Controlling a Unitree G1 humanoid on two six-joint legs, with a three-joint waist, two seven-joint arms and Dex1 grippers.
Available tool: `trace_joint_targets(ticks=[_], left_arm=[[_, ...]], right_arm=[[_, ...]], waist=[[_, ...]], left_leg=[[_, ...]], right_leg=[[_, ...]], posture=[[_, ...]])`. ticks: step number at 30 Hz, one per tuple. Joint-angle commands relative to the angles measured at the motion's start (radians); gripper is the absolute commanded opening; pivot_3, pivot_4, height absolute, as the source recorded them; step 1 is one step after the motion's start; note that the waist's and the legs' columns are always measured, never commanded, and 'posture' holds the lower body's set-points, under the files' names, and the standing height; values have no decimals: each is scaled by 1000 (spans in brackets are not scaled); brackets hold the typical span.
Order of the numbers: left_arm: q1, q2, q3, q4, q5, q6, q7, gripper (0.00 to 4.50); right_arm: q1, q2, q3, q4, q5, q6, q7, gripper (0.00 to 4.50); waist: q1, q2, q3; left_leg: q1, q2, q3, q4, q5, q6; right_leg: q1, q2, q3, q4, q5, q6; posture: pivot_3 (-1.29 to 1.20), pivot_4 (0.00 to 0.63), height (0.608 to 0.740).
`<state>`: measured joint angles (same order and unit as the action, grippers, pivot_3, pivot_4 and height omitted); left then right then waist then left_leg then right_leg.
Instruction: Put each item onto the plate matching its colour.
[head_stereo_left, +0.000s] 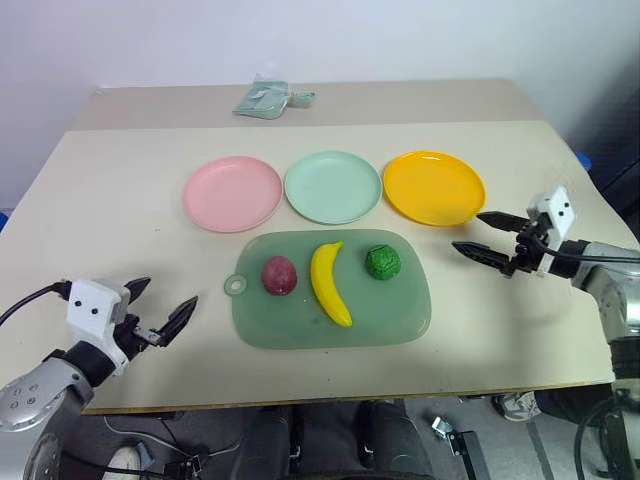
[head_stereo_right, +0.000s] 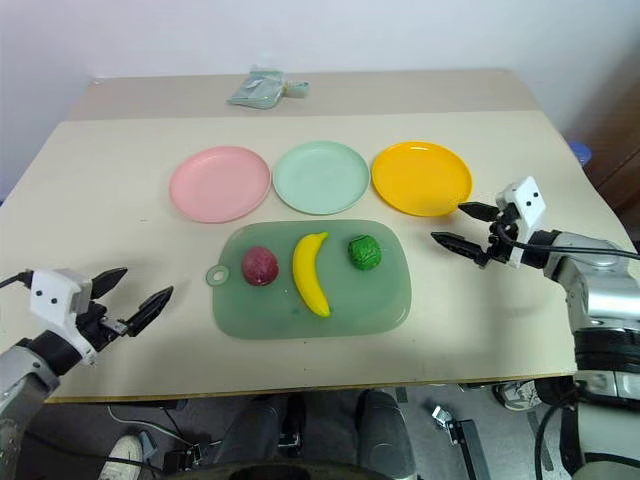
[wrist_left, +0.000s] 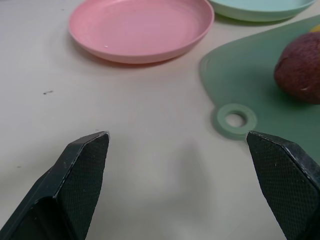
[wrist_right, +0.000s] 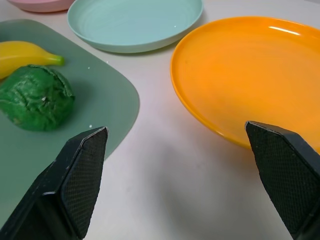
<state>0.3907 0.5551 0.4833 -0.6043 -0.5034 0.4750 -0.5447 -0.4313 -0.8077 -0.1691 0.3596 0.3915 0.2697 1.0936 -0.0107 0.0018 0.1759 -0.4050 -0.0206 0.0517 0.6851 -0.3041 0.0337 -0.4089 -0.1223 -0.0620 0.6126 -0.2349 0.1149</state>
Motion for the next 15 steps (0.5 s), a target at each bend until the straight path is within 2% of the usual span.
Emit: trace_joint_targets(ticks=[1, 9, 15], left_arm=[[6, -6, 15, -49, -14, 2, 16, 4500], [0, -17, 18, -53, -30, 9, 36, 4500], [-60, -2, -12, -4, -27, 13, 25, 4500]], right_arm=[[-33, 5, -7, 44, -16, -55, 18, 4475], [-114, 49, 15, 126, -65, -123, -9, 4475], [-85, 44, -5, 95, -64, -130, -45, 4475]], waist=[[3, 0, 0], [-1, 0, 0], [7, 0, 0]], left_leg=[[0, 0, 0, 0, 0, 0], [0, 0, 0, 0, 0, 0], [0, 0, 0, 0, 0, 0]], right_leg=[[0, 0, 0, 0, 0, 0], [0, 1, 0, 0, 0, 0], [1, 1, 0, 0, 0, 0]], posture=[[0, 150, 740], [0, 150, 740], [0, 150, 740]])
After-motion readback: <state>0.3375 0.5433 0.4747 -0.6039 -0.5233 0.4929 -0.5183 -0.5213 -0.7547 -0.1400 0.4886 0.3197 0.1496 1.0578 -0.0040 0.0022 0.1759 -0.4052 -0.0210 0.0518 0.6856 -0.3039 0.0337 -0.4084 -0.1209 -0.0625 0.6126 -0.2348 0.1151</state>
